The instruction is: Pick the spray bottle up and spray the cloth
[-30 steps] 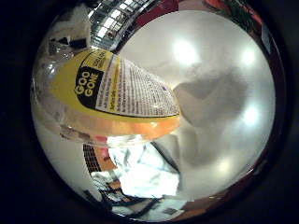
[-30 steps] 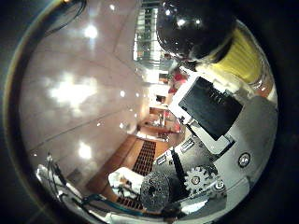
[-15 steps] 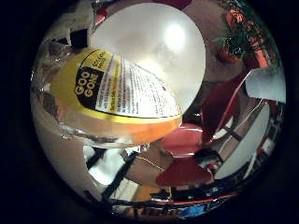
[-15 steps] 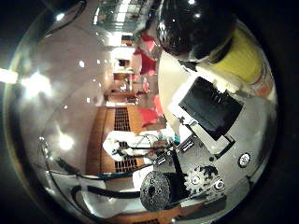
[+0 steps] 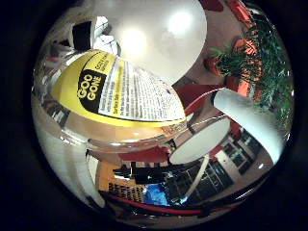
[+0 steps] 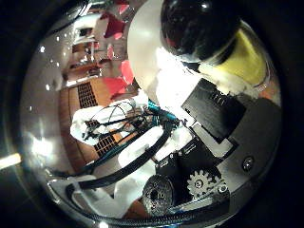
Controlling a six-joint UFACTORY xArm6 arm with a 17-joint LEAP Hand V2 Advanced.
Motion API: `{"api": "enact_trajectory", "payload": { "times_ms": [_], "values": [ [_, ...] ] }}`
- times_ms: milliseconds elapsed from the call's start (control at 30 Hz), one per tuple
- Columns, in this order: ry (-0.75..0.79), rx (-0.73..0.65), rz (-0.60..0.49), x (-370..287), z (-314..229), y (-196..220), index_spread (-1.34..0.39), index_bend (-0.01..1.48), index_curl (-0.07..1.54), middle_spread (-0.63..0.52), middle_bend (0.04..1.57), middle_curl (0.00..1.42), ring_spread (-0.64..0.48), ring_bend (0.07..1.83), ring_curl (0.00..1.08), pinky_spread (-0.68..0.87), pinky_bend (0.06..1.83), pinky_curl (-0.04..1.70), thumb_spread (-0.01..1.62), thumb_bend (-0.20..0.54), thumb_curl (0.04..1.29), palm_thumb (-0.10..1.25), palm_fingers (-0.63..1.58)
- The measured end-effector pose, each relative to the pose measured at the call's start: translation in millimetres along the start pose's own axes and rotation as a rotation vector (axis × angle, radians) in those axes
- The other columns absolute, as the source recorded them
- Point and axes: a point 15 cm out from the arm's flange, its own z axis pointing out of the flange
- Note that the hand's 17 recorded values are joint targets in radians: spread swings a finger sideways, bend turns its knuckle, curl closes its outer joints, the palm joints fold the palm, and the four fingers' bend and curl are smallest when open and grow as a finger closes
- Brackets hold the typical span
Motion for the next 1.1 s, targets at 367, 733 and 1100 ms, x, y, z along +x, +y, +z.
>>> {"api": "enact_trajectory", "payload": {
  "times_ms": [367, 733, 1100],
  "values": [
    [0.109, -0.241, -0.009, -44.1, 62.7, -21.8, -0.19, 1.14, 0.68, -0.09, 1.34, 0.57, -0.16, 1.45, 0.54, -0.22, 1.04, 1.17, 1.12, -0.012, 0.65, 1.01, 1.22],
    [0.168, -0.302, -0.008, -63.1, 93.7, -34.3, -0.20, 1.13, 0.68, -0.10, 1.34, 0.57, -0.16, 1.45, 0.54, -0.23, 1.04, 1.17, 1.13, -0.011, 0.64, 1.01, 1.22],
    [0.171, -0.217, -0.023, -70.1, 77.7, -26.8, -0.20, 1.12, 0.69, -0.10, 1.34, 0.57, -0.16, 1.45, 0.54, -0.23, 1.04, 1.17, 1.13, -0.012, 0.64, 1.01, 1.22]
  ]
}}
